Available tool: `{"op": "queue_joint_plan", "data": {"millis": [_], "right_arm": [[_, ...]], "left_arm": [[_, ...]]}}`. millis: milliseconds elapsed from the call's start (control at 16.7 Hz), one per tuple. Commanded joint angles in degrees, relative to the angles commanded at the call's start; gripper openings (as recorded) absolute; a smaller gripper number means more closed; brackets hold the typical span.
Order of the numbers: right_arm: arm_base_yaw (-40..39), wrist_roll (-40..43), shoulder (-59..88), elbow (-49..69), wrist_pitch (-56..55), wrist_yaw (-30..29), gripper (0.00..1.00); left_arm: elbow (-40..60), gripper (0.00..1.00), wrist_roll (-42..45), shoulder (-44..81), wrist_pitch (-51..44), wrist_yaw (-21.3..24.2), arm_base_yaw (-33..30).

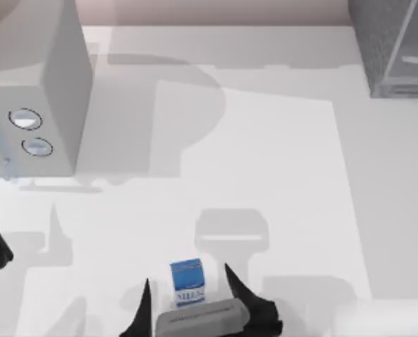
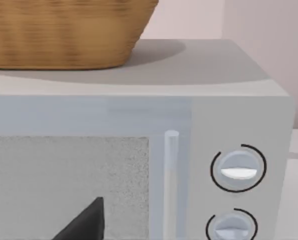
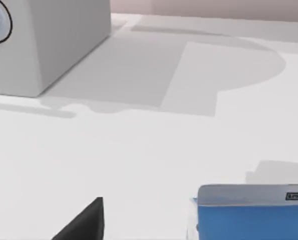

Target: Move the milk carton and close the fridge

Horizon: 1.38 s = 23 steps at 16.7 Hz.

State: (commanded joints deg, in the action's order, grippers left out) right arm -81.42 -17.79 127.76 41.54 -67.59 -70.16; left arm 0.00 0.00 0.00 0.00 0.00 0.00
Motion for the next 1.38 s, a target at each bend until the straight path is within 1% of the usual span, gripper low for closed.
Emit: {"op": "queue_joint_plan", "data": {"millis": [180, 420, 1200, 1260, 1380], "right_arm": [[3.11, 2.72, 1.82, 1.56, -2.83, 2.94, 1.00], [3.43, 2.98, 2.01, 1.71, -3.10, 3.24, 1.00], [3.43, 2.98, 2.01, 1.71, -3.10, 3.24, 0.02], [3.43, 2.98, 2.01, 1.71, -3.10, 3.24, 0.00], [3.43, 2.98, 2.01, 1.71, -3.10, 3.24, 0.00]], "left_arm": [[0.00, 1.00, 0.00, 0.00, 0.00, 0.00, 0.00], [0.00, 1.00, 0.00, 0.00, 0.00, 0.00, 0.00], [0.00, 1.00, 0.00, 0.00, 0.00, 0.00, 0.00], [0.00, 1.00, 0.00, 0.00, 0.00, 0.00, 0.00], [0.00, 1.00, 0.00, 0.00, 0.00, 0.00, 0.00]]}}
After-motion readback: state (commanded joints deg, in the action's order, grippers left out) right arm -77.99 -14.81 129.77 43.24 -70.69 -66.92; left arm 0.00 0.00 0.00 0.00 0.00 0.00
